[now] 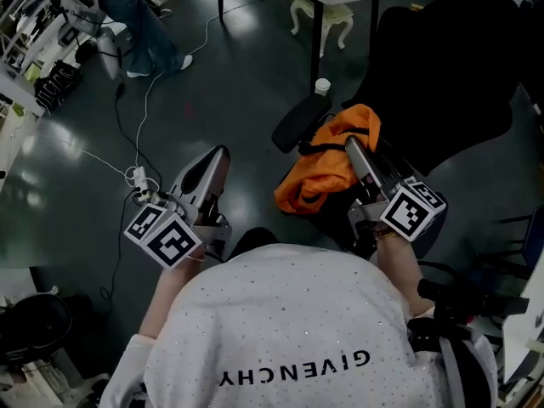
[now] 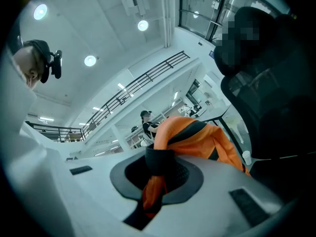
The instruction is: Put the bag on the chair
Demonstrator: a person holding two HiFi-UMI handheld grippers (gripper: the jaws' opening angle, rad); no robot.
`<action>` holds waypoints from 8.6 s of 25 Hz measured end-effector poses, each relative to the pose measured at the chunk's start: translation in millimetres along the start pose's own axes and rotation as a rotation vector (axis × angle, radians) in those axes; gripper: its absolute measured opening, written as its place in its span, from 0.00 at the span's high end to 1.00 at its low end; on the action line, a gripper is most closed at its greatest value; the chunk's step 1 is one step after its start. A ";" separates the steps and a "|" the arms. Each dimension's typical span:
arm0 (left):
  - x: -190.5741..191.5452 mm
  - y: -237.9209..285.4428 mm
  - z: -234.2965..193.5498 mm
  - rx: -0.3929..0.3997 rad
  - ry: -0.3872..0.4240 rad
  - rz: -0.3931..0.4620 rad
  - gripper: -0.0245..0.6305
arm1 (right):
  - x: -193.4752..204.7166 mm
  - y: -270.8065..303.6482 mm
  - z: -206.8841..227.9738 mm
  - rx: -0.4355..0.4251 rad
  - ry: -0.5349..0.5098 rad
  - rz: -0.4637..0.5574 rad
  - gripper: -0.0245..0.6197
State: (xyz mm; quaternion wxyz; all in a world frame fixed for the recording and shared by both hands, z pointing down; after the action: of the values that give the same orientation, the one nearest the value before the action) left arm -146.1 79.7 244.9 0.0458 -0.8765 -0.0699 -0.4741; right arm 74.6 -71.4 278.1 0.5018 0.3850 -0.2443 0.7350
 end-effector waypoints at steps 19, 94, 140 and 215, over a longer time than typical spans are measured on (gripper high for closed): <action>-18.9 48.2 -53.0 0.040 0.011 -0.123 0.96 | 32.1 45.1 65.5 0.222 0.105 -0.072 0.92; 3.6 101.0 -163.2 -0.042 -0.036 -0.376 0.96 | 188.6 89.5 221.0 0.660 0.319 -0.419 0.90; -3.4 60.3 -167.3 -0.156 -0.043 -0.204 0.96 | 262.1 33.3 248.7 0.884 0.254 -0.765 0.58; 75.9 -227.9 3.4 0.159 -0.068 -0.217 0.96 | 196.7 -204.1 -109.1 0.646 -0.158 -0.102 0.96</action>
State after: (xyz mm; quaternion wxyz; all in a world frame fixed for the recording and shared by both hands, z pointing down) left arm -140.1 310.9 309.7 0.0611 -0.8729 -0.2031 -0.4394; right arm 189.3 195.0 368.4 0.3693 0.5918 -0.0174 0.7163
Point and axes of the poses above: the fingertips, and each gripper's own axes: y forward along the fingers, z to its right, x out of its underside, the point moved 4 cm from there along -y, backward along the fingers, and after that the axes turned 1 degree about -y, right-handed, at the moved point
